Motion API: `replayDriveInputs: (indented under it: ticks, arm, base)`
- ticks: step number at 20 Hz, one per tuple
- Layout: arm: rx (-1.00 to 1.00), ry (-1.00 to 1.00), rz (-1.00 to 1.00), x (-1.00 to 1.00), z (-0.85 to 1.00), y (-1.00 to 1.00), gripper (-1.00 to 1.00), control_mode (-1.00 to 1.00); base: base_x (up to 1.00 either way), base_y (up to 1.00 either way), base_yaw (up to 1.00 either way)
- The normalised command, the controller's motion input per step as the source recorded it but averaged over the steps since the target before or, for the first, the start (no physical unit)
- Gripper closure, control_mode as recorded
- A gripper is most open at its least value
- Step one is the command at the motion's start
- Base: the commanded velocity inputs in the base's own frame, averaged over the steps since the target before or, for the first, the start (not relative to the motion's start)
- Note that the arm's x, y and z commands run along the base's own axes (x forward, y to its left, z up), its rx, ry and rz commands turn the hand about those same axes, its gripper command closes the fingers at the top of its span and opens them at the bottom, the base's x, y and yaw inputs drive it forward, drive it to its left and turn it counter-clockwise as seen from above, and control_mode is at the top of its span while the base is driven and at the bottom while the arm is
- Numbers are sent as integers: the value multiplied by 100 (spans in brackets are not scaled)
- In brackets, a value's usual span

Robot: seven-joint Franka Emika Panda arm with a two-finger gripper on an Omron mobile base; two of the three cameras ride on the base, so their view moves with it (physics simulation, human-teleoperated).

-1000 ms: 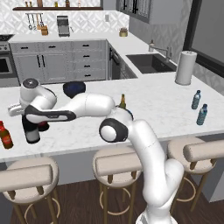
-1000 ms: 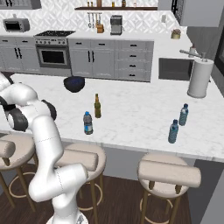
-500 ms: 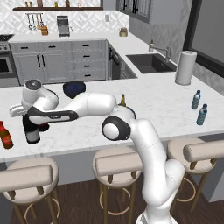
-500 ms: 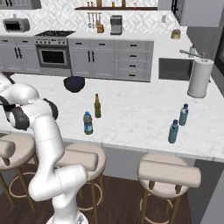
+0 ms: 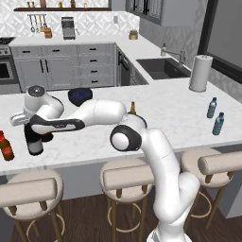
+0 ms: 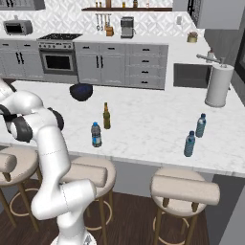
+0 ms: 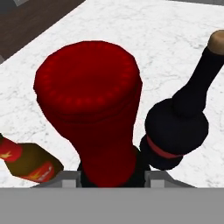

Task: Move the plastic bottles in the middle to the plastics group, and the glass bottles in the middle to the glass group.

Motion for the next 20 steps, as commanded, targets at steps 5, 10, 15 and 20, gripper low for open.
replayDriveInputs:
  ticks: [5, 10, 15, 20]
  arm:
    - [0, 0, 0, 0, 0, 0, -100, -100]
    - [0, 0, 0, 0, 0, 0, -100, -100]
    - [0, -6, 0, -52, 0, -16, -100, -100]
    - [5, -5, -2, -99, 0, -58, -100, -100]
  base:
    - [0, 0, 0]
    - [0, 0, 0]
    - [0, 0, 0]
    - [0, 0, 0]
